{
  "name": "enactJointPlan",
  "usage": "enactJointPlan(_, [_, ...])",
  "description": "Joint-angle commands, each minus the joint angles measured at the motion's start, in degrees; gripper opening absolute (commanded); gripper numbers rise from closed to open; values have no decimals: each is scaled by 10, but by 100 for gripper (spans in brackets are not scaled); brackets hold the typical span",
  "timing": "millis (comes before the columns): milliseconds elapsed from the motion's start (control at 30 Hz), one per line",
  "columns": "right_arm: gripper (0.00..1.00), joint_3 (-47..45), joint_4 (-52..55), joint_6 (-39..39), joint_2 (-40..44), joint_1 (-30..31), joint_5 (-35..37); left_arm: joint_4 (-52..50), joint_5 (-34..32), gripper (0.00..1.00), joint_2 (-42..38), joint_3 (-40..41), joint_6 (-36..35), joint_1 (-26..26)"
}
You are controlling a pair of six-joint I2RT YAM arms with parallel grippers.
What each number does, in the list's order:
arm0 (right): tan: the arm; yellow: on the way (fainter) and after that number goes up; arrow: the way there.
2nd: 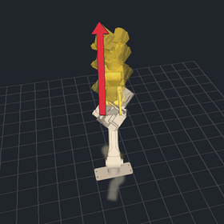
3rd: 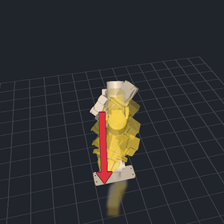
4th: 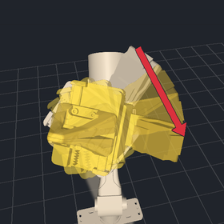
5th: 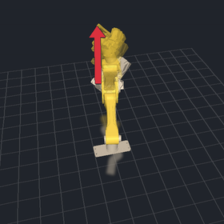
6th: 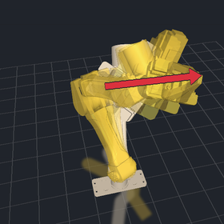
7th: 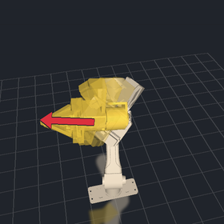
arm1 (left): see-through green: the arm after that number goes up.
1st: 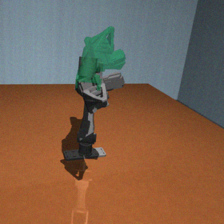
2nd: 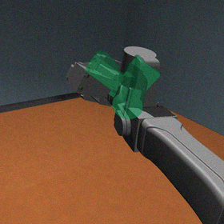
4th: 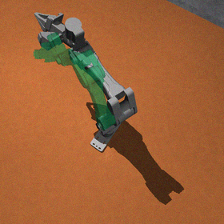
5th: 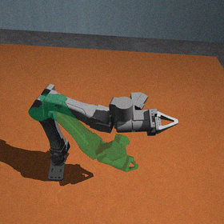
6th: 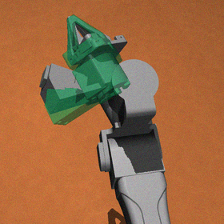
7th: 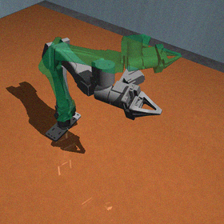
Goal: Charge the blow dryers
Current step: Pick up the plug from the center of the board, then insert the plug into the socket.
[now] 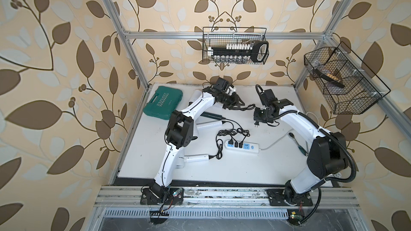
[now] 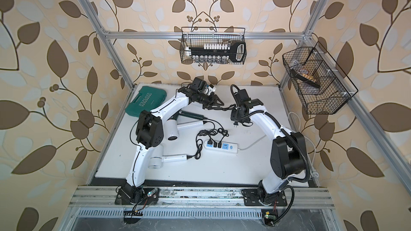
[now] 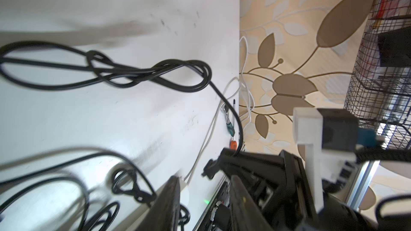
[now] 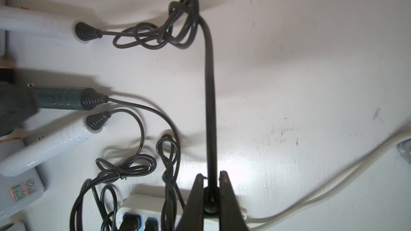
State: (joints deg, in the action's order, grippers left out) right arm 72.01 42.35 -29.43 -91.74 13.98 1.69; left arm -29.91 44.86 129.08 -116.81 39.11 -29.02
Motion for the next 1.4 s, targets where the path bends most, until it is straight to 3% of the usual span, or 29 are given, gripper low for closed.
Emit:
enactJointPlan(0, [0, -75, -59, 12, 54, 1, -50, 7, 5, 39, -107, 83, -49, 5])
enactJointPlan(200, [0, -159, -102, 20, 105, 2, -69, 16, -5, 36, -216, 252, -79, 5])
enactJointPlan(467, [0, -234, -116, -6, 183, 29, -31, -21, -26, 34, -319, 381, -135, 5])
enactJointPlan(600, [0, -259, -141, -40, 208, 88, 16, -24, -1, 33, -341, 411, -162, 5])
enactJointPlan(767, [0, -277, -173, -71, 210, 172, 106, -17, -23, 33, -388, 460, -184, 5])
enactJointPlan(967, [0, -280, -201, -107, 173, 185, 109, -8, -27, 33, -415, 506, -205, 6])
enactJointPlan(1367, [0, -270, -204, -142, 147, 238, 157, -4, -25, 33, -439, 511, -206, 7])
